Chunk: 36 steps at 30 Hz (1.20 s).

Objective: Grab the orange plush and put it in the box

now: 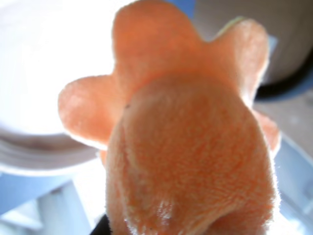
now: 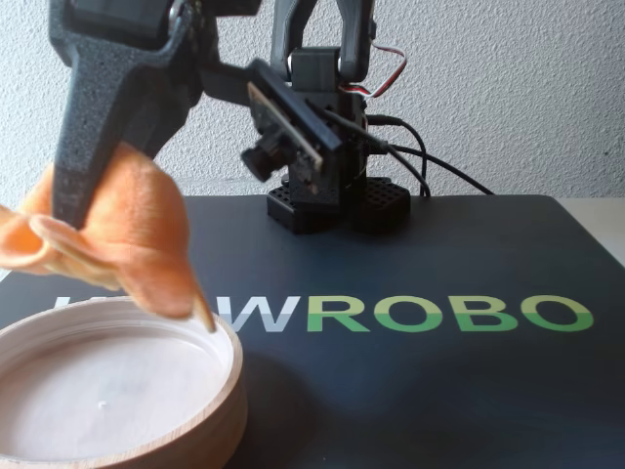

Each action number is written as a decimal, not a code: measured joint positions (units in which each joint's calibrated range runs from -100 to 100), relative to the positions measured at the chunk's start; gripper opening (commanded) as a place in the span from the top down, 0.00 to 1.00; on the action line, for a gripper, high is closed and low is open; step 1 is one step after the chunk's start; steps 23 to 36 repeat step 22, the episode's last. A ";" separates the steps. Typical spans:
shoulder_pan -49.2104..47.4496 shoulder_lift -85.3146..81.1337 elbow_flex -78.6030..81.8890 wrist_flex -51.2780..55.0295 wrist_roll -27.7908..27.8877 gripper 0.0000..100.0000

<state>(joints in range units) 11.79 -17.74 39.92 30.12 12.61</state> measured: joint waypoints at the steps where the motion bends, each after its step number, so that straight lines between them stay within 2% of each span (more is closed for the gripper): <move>1: -0.22 1.53 -3.14 3.52 -0.15 0.71; 3: 0.37 4.76 -8.08 9.63 -1.65 0.59; 5: 1.77 6.30 -9.25 12.03 -2.42 0.55; 11: 2.36 6.38 -8.44 12.29 -3.81 0.55; 14: -0.66 6.38 -8.44 16.33 -6.28 0.55; 19: -12.97 6.47 -15.18 30.60 -15.59 0.55; 20: -15.55 6.47 -15.72 31.80 -16.73 0.56; 22: -19.01 4.59 -15.45 33.09 -18.99 0.68; 36: -19.01 4.59 -15.45 33.09 -18.99 0.68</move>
